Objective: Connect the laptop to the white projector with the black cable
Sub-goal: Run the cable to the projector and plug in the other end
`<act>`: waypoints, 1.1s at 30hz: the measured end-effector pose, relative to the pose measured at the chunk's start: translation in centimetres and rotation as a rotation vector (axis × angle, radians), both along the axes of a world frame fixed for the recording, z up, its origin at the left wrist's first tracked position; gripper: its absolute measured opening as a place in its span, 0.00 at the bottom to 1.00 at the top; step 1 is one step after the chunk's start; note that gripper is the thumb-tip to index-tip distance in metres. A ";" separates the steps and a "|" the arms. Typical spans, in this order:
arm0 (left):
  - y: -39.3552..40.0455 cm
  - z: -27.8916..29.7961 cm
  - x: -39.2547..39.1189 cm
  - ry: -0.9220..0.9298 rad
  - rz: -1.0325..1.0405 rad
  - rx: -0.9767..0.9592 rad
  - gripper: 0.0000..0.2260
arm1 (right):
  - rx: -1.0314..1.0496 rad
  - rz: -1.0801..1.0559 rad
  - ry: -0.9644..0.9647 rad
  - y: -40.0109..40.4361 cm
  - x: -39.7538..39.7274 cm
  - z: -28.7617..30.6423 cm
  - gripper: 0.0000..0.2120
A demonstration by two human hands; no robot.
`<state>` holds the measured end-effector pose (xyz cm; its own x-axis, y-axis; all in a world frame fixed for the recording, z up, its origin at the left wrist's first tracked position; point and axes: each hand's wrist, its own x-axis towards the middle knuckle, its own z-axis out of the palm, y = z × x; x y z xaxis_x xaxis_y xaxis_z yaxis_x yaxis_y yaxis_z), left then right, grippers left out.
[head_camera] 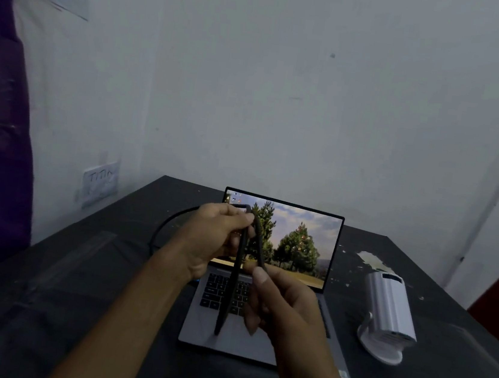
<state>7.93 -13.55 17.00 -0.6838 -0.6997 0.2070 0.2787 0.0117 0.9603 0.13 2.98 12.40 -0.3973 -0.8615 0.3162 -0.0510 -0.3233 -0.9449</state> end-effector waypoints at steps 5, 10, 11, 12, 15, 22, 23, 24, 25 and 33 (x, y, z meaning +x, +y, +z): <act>-0.9 0.2 1.0 -0.087 0.072 -0.182 0.06 | -0.045 -0.129 -0.121 0.2 -1.4 0.0 0.10; -2.4 1.1 2.8 0.029 0.227 -0.111 0.08 | 0.058 -0.328 0.059 0.6 -2.7 0.2 0.13; -2.6 1.4 3.1 0.073 0.191 -0.062 0.07 | 0.090 -0.395 0.181 0.7 -2.7 0.3 0.17; -2.7 1.6 3.4 0.121 0.135 -0.012 0.07 | 0.116 -0.460 0.305 0.7 -2.7 0.2 0.23; -2.3 2.1 3.6 0.237 0.017 0.078 0.08 | 0.109 -0.594 0.638 0.9 -2.7 0.0 0.37; 1.5 3.0 1.1 0.452 -0.208 0.241 0.14 | 0.082 -0.479 0.881 -0.1 1.5 0.6 0.22; 2.0 3.0 0.8 0.463 -0.224 0.257 0.14 | 0.061 -0.439 0.859 -0.2 1.9 0.8 0.20; 2.4 2.9 0.5 0.478 -0.233 0.277 0.14 | 0.027 -0.387 0.811 -0.3 2.1 0.9 0.18; 2.6 2.9 0.4 0.499 -0.239 0.295 0.14 | -0.011 -0.324 0.731 -0.3 2.1 1.0 0.17; 1.5 2.5 1.1 0.436 -0.238 0.111 0.15 | -0.100 -0.085 0.327 0.8 2.3 2.8 0.11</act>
<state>8.99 -12.09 19.53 -0.6936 -0.5687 0.4422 0.6363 -0.1961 0.7461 2.41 3.79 15.16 -0.3300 -0.7881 0.5196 -0.3766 -0.3948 -0.8380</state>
